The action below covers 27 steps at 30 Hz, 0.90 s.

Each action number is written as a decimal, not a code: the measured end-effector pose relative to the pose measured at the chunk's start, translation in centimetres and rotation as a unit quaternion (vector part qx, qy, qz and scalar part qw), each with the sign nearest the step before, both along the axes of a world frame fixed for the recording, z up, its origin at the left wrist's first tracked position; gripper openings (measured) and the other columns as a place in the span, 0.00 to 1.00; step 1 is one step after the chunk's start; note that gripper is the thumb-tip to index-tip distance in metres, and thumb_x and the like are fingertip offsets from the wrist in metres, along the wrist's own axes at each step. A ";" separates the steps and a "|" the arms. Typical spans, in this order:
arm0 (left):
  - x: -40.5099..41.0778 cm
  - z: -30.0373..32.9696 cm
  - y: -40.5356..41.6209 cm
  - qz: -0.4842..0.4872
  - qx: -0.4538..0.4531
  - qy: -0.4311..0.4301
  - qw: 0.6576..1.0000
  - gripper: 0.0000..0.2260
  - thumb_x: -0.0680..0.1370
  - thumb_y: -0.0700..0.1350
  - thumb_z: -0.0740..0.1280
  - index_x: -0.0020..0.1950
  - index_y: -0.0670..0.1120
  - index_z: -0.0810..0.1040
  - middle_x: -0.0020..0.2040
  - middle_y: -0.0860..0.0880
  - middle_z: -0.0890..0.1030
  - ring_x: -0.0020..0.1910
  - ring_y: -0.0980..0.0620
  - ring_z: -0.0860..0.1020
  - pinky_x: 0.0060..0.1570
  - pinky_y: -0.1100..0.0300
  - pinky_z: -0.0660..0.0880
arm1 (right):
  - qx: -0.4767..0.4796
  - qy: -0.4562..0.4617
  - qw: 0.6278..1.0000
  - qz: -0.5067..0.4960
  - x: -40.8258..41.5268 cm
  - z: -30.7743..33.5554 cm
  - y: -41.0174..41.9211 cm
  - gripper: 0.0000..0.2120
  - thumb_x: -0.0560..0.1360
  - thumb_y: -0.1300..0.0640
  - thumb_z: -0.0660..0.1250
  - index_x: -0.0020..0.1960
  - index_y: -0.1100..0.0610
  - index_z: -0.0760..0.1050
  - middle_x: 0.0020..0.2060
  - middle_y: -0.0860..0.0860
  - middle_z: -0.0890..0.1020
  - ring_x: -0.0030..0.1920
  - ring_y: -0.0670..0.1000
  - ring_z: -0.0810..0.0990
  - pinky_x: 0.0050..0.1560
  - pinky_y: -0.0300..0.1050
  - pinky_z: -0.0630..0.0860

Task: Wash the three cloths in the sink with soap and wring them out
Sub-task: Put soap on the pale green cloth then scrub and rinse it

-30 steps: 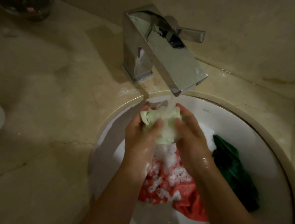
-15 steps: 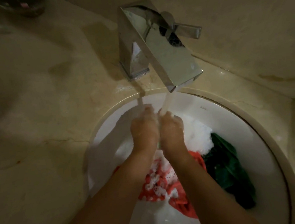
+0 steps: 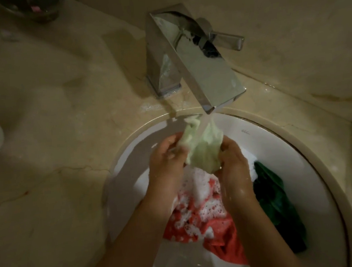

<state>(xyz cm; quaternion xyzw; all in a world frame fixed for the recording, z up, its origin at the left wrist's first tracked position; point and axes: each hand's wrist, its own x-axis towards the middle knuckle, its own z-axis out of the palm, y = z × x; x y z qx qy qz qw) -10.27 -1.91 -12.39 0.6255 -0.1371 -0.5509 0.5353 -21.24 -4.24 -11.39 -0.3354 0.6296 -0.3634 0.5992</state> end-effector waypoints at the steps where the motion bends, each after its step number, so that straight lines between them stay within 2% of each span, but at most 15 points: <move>1: -0.2 0.0 0.0 0.008 -0.007 -0.022 1.000 0.10 0.76 0.40 0.70 0.47 0.57 0.82 0.45 0.54 0.85 0.47 0.56 0.83 0.46 0.61 0.80 | -0.005 -0.008 1.000 0.011 0.3 0.3 -0.1 0.12 0.77 0.50 0.62 0.58 0.52 0.77 0.50 0.52 0.83 0.49 0.52 0.83 0.47 0.48 0.82; 3: -0.7 0.2 0.3 0.021 -0.016 -0.019 0.999 0.11 0.76 0.38 0.69 0.47 0.55 0.82 0.45 0.53 0.85 0.45 0.57 0.83 0.43 0.65 0.79 | 0.004 -0.010 0.999 0.037 0.8 0.3 -0.3 0.20 0.74 0.42 0.67 0.58 0.54 0.74 0.52 0.53 0.82 0.50 0.51 0.83 0.42 0.43 0.81; 5: -0.8 0.6 0.3 0.046 -0.009 0.029 0.999 0.10 0.76 0.37 0.67 0.50 0.51 0.83 0.46 0.49 0.85 0.46 0.51 0.84 0.44 0.59 0.81 | 0.004 -0.007 0.999 0.046 1.1 0.0 -0.5 0.13 0.75 0.48 0.67 0.53 0.57 0.74 0.49 0.56 0.83 0.45 0.51 0.84 0.39 0.41 0.80; 7: -0.5 1.0 0.1 0.069 -0.031 0.150 0.986 0.11 0.77 0.36 0.63 0.51 0.46 0.84 0.45 0.43 0.85 0.44 0.46 0.84 0.43 0.55 0.81 | 0.002 -0.015 1.000 0.020 1.1 0.1 -0.5 0.05 0.78 0.56 0.66 0.47 0.58 0.75 0.43 0.56 0.83 0.39 0.50 0.83 0.36 0.40 0.79; 9: -0.5 1.0 0.0 0.074 -0.050 0.210 0.974 0.11 0.79 0.42 0.60 0.53 0.43 0.82 0.46 0.43 0.85 0.44 0.48 0.84 0.42 0.56 0.81 | -0.023 -0.004 1.000 0.001 1.1 -0.1 -0.3 0.04 0.78 0.57 0.66 0.46 0.57 0.75 0.41 0.54 0.82 0.40 0.50 0.82 0.36 0.40 0.79; 11: -1.1 0.9 -0.2 0.057 -0.053 0.159 0.984 0.17 0.76 0.52 0.67 0.60 0.43 0.78 0.51 0.44 0.84 0.50 0.47 0.83 0.48 0.54 0.81 | -0.058 0.002 0.998 0.008 1.2 -0.3 0.1 0.05 0.77 0.54 0.67 0.49 0.55 0.73 0.42 0.52 0.82 0.43 0.51 0.81 0.39 0.40 0.80; 13: -1.4 0.9 -0.3 0.027 -0.057 0.070 0.996 0.24 0.72 0.57 0.71 0.63 0.47 0.75 0.55 0.47 0.83 0.53 0.47 0.82 0.53 0.52 0.80 | -0.060 -0.033 0.997 0.029 1.4 -0.1 0.4 0.14 0.72 0.46 0.67 0.55 0.49 0.70 0.46 0.50 0.83 0.45 0.49 0.83 0.40 0.41 0.80; 14: -1.5 0.7 -0.3 0.021 -0.056 0.040 0.997 0.21 0.74 0.57 0.70 0.62 0.49 0.74 0.53 0.51 0.82 0.52 0.50 0.82 0.50 0.59 0.80 | -0.052 -0.048 0.997 0.043 1.5 -0.1 0.4 0.17 0.69 0.42 0.65 0.57 0.45 0.70 0.49 0.49 0.82 0.48 0.47 0.83 0.43 0.41 0.80; 16: -1.8 0.8 -0.6 0.015 -0.013 -0.036 0.999 0.10 0.79 0.56 0.63 0.58 0.55 0.71 0.47 0.60 0.77 0.45 0.62 0.77 0.35 0.78 0.72 | -0.045 -0.019 0.996 0.071 1.9 0.1 0.5 0.21 0.66 0.36 0.61 0.58 0.40 0.70 0.56 0.47 0.80 0.53 0.45 0.81 0.49 0.41 0.80; 18: -2.2 0.6 -0.7 -0.002 0.010 -0.085 0.996 0.08 0.82 0.53 0.58 0.59 0.56 0.70 0.48 0.61 0.75 0.43 0.63 0.73 0.33 0.83 0.66 | -0.072 0.055 0.993 0.079 2.7 -0.1 0.3 0.24 0.66 0.31 0.61 0.57 0.42 0.72 0.54 0.46 0.80 0.52 0.45 0.81 0.51 0.44 0.80; 20: -2.4 0.3 -1.0 0.013 0.031 -0.126 0.991 0.09 0.82 0.52 0.58 0.56 0.51 0.75 0.45 0.58 0.76 0.44 0.59 0.74 0.36 0.78 0.68 | -0.124 0.113 0.981 0.094 3.6 -0.2 -0.1 0.27 0.69 0.29 0.63 0.54 0.50 0.75 0.46 0.49 0.83 0.47 0.49 0.83 0.48 0.49 0.80; 22: -1.8 0.1 -1.3 0.011 0.057 -0.137 0.989 0.15 0.81 0.57 0.58 0.42 0.50 0.77 0.36 0.55 0.77 0.37 0.57 0.76 0.35 0.68 0.71 | -0.138 0.123 0.978 0.102 4.1 -0.2 -0.5 0.26 0.70 0.33 0.64 0.52 0.56 0.76 0.42 0.52 0.84 0.44 0.52 0.84 0.48 0.54 0.81; 24: -1.2 0.0 -1.5 -0.018 0.058 -0.183 0.981 0.22 0.81 0.58 0.57 0.34 0.47 0.75 0.30 0.51 0.75 0.31 0.56 0.75 0.31 0.65 0.70 | -0.114 0.105 0.981 0.118 3.9 -0.8 -1.1 0.19 0.77 0.44 0.66 0.53 0.62 0.77 0.40 0.51 0.83 0.43 0.50 0.83 0.45 0.41 0.80; 25: -1.1 0.0 -1.7 -0.032 0.062 -0.190 0.979 0.22 0.82 0.56 0.57 0.36 0.44 0.76 0.30 0.50 0.74 0.30 0.56 0.73 0.31 0.65 0.69 | -0.076 0.105 0.981 0.145 3.9 -1.0 -1.2 0.15 0.79 0.51 0.64 0.54 0.63 0.76 0.42 0.51 0.82 0.44 0.49 0.82 0.42 0.31 0.76; 27: -0.9 -0.2 -1.9 -0.028 0.069 -0.139 0.987 0.15 0.83 0.47 0.60 0.50 0.37 0.79 0.36 0.46 0.76 0.34 0.55 0.71 0.36 0.64 0.72 | -0.026 0.109 0.984 0.140 3.7 -1.6 -1.5 0.08 0.81 0.60 0.60 0.50 0.58 0.77 0.43 0.52 0.79 0.44 0.50 0.79 0.38 0.27 0.71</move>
